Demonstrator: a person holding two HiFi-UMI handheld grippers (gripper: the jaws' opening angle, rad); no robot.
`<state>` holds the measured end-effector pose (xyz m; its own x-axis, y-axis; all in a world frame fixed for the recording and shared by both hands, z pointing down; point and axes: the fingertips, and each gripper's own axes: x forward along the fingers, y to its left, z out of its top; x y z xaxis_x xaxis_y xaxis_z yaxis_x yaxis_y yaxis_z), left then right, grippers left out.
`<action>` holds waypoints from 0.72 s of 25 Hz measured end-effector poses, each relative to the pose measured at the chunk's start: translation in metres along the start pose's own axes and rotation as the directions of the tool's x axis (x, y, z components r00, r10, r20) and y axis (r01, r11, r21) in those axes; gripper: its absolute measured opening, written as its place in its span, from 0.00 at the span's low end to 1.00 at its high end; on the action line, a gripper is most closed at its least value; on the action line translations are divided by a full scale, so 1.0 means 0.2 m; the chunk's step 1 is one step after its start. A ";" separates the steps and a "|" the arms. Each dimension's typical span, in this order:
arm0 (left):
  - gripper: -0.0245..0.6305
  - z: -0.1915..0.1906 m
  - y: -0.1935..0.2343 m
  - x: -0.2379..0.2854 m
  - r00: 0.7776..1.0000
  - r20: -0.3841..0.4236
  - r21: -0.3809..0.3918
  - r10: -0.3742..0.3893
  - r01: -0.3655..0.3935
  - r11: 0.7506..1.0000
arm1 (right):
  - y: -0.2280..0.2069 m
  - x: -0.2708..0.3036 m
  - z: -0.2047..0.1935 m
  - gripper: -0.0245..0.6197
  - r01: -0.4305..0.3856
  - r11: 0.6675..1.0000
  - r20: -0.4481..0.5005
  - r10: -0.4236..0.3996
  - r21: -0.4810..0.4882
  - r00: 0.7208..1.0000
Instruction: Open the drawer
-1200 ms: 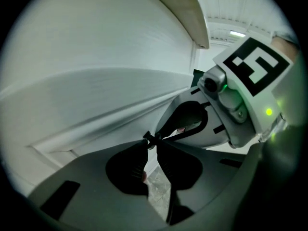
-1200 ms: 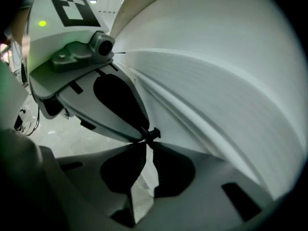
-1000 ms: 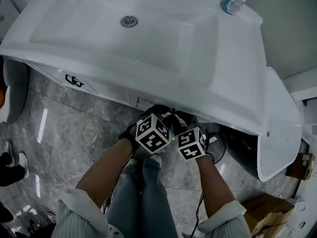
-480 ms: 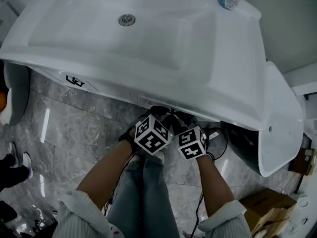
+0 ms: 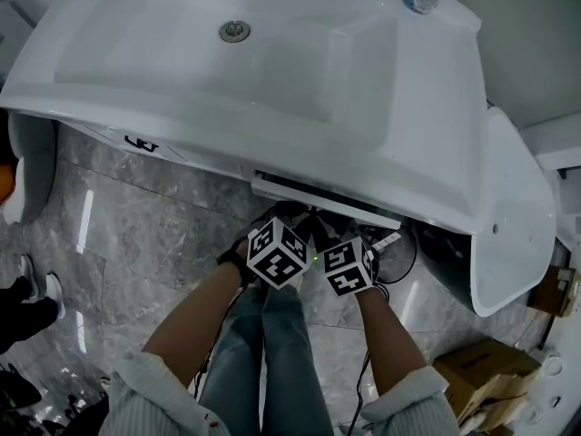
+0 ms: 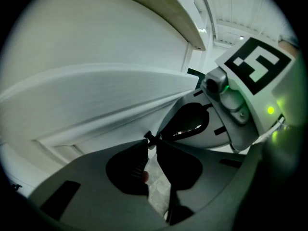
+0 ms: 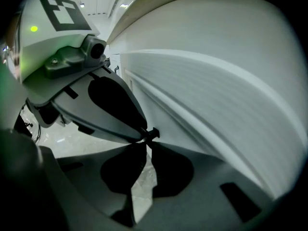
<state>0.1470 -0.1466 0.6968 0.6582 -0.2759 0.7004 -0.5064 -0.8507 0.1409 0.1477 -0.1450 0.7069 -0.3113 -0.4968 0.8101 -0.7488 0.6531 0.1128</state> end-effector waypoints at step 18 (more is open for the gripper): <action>0.12 -0.11 -0.10 -0.08 1.000 -0.007 -0.017 0.018 -0.018 1.000 | 0.14 -0.06 -0.06 0.10 -0.008 1.000 -0.002 0.008 -0.002 1.000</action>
<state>0.1356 -0.1154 0.6979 0.6449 -0.2879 0.7080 -0.5277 -0.8378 0.1399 0.1370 -0.1135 0.7080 -0.3161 -0.4899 0.8124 -0.7448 0.6586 0.1073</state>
